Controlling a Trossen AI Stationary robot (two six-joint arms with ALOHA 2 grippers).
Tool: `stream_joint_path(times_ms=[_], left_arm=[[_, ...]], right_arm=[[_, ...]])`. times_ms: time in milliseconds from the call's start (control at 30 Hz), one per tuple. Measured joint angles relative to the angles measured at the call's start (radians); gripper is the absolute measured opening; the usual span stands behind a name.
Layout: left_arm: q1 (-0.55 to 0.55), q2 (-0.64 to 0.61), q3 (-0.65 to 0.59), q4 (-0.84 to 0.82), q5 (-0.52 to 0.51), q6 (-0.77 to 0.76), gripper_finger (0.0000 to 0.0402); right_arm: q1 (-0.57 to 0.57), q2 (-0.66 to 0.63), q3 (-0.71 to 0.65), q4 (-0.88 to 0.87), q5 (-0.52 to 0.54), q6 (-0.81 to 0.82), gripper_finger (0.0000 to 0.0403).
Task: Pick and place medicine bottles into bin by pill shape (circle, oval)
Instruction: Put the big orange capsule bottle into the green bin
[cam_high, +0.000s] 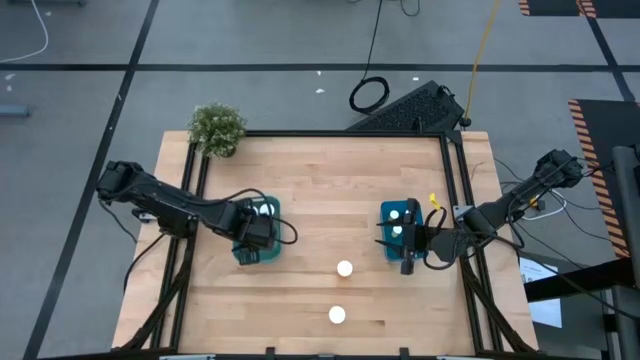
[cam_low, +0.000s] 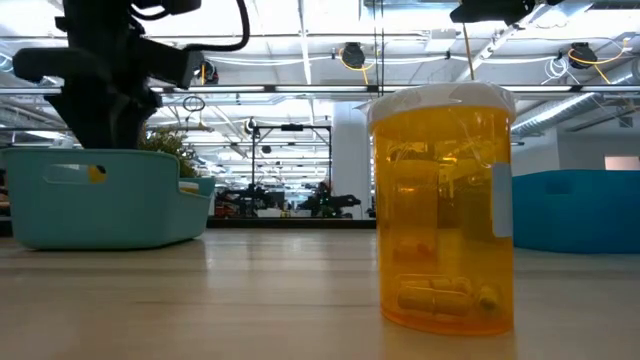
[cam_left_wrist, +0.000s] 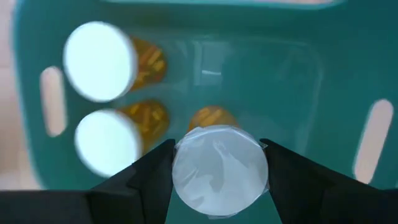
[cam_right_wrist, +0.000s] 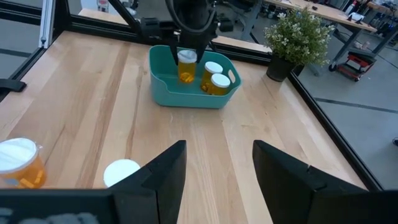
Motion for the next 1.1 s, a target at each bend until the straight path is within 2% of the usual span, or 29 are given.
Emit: stream_joint_path(times_ms=[267,667,1100], left_arm=[[0.025,0.000,-0.068,0.059,0.032,0.022,0.0225],[0.034,0.000,-0.081,0.076,-0.012,0.025,0.0228],[0.034,0.001,-0.081,0.076,-0.048,0.024,0.0294]], right_arm=[[0.000,0.000,0.000,0.000,0.001,0.000,0.0180],[0.000,0.000,0.000,0.000,0.002,-0.007,0.0180],[0.000,0.000,0.000,0.001,0.000,0.001,0.0180]])
